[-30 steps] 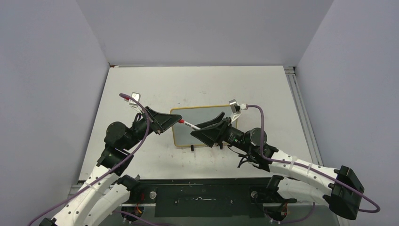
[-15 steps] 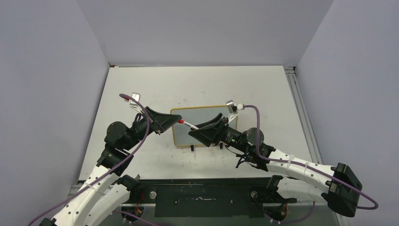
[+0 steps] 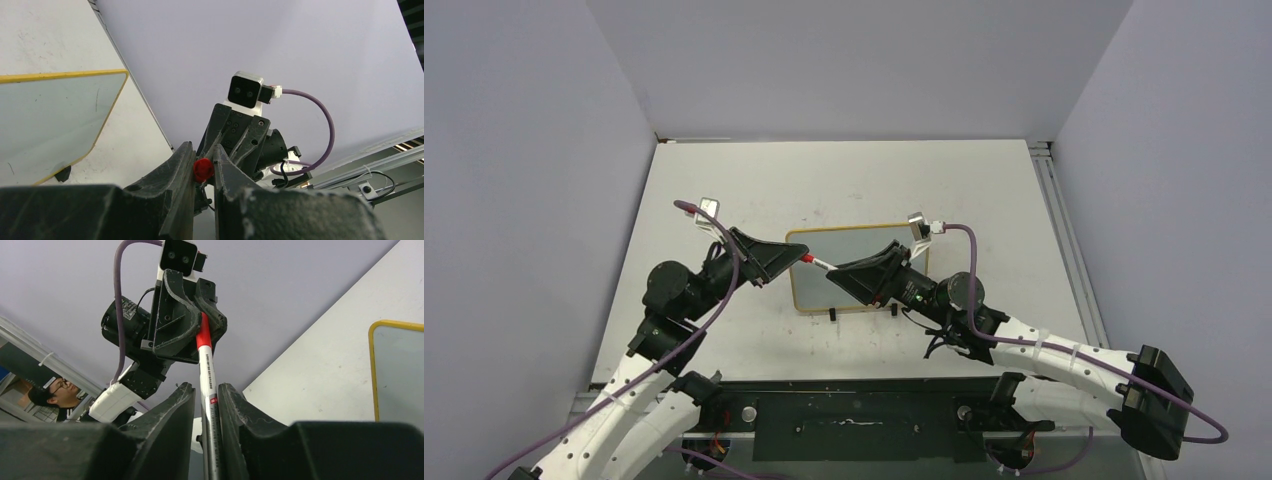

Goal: Write a sentence on the whiteboard
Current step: Open the whiteboard marker at the center of the board.

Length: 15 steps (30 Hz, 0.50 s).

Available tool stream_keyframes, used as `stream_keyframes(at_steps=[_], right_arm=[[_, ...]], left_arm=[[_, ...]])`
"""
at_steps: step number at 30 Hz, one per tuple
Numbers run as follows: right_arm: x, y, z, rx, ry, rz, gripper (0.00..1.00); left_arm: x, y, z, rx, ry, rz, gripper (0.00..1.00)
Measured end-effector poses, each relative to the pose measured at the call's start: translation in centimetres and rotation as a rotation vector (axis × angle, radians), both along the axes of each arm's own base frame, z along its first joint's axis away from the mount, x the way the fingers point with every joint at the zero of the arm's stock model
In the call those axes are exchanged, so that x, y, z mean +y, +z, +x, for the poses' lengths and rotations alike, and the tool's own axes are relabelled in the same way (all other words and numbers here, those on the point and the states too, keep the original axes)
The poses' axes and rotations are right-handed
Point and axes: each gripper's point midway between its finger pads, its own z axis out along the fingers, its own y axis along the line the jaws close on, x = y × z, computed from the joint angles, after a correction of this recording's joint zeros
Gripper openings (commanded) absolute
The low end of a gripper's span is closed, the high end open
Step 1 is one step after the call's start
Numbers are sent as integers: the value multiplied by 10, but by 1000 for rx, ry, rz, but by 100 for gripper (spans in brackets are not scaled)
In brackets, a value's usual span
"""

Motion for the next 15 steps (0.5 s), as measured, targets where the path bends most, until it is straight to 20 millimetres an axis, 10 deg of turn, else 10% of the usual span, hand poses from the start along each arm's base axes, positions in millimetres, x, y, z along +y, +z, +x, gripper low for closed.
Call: stream_keyframes(at_steps=[4,15], right_arm=[[0,1,1,-1,-9,3,6],[-3,0,1,-22,-41,2,5]], left_arm=[[0,2,0,-2,1,-5,0],[0,2,-1,9,-4,-15,0]])
